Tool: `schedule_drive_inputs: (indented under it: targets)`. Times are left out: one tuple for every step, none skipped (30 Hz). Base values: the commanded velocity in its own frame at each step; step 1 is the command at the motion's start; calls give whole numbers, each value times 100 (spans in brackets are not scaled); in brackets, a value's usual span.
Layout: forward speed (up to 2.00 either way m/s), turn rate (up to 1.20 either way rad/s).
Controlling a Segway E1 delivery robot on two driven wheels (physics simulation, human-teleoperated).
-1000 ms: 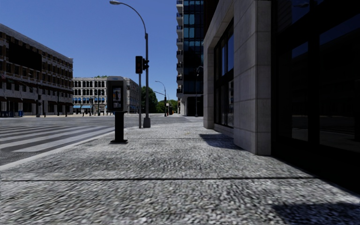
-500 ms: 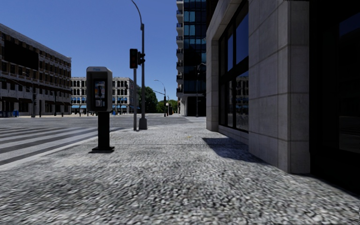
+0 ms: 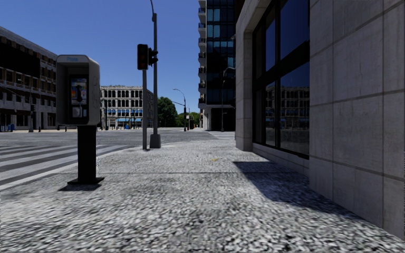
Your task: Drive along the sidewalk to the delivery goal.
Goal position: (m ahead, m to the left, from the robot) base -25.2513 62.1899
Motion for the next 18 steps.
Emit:
schedule_drive_inputs:
  targets:
    - [200, 0]
    - [200, 0]
    - [200, 0]
    - [200, 0]
    - [200, 0]
    - [200, 0]
    - [200, 0]
    - [200, 0]
    - [200, 0]
    - [200, 2]
    - [200, 2]
    - [200, 10]
    - [200, 17]
    - [200, 17]
    - [200, 22]
    - [200, 27]
    - [200, 29]
    - [200, 29]
